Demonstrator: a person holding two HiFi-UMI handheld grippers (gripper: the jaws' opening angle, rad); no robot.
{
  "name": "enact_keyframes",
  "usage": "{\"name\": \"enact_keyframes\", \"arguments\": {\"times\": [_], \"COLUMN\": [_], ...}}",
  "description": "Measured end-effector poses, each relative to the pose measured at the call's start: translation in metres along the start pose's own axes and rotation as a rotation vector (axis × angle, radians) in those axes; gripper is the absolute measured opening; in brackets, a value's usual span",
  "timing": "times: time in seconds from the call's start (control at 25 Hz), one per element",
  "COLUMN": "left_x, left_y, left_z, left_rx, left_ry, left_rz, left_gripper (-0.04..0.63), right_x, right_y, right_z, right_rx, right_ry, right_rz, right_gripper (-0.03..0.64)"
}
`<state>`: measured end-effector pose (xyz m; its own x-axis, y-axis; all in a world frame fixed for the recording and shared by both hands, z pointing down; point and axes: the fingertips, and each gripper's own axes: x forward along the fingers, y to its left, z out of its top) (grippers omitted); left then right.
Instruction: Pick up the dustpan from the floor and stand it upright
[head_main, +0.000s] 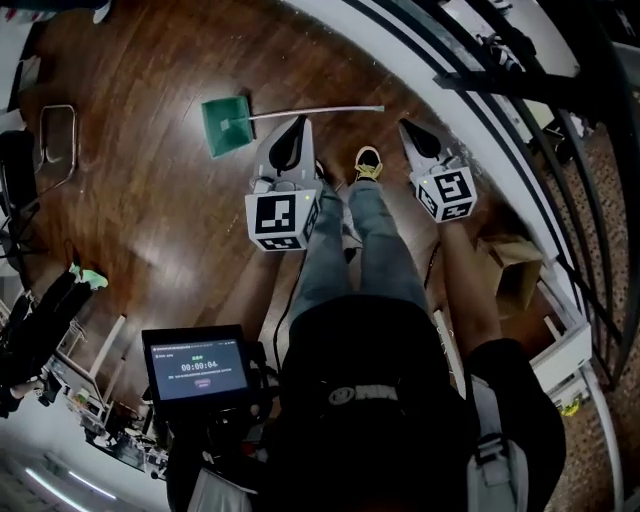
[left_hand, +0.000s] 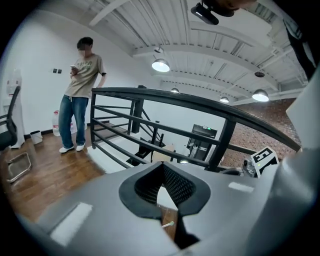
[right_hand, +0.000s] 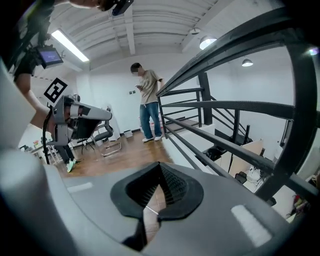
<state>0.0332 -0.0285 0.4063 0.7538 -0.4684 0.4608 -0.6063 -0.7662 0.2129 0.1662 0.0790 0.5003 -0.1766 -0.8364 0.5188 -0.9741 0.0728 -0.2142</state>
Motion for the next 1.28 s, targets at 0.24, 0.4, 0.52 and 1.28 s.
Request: {"name": "enact_keyframes", "arguments": {"times": [0.24, 0.4, 0.52, 1.28], "left_x": [0.036, 0.07, 0.096, 0.25], "left_y": [-0.017, -0.042, -0.058, 0.021], "left_z": [-0.024, -0.052, -0.079, -0.321], "left_rx": [0.05, 0.081, 0.102, 0.149], "left_ry": [0.062, 0.092, 0.096, 0.061], "left_rz": [-0.107, -0.173, -0.218, -0.194], "left_gripper": [0.02, 0.02, 0.02, 0.02], "right_x": [-0.01, -0.019, -0.007, 0.208], "right_y": [-0.023, -0.05, -0.064, -0.138], "right_z": [-0.022, -0.054, -0.09, -0.442], "right_rx": [0.087, 0.141, 0.145, -0.022], "right_ry": [-0.043, -0.056, -0.05, 0.289], "right_rz": [-0.139, -0.188, -0.176, -0.027], "right_gripper": [0.005, 0.005, 0.005, 0.184]}}
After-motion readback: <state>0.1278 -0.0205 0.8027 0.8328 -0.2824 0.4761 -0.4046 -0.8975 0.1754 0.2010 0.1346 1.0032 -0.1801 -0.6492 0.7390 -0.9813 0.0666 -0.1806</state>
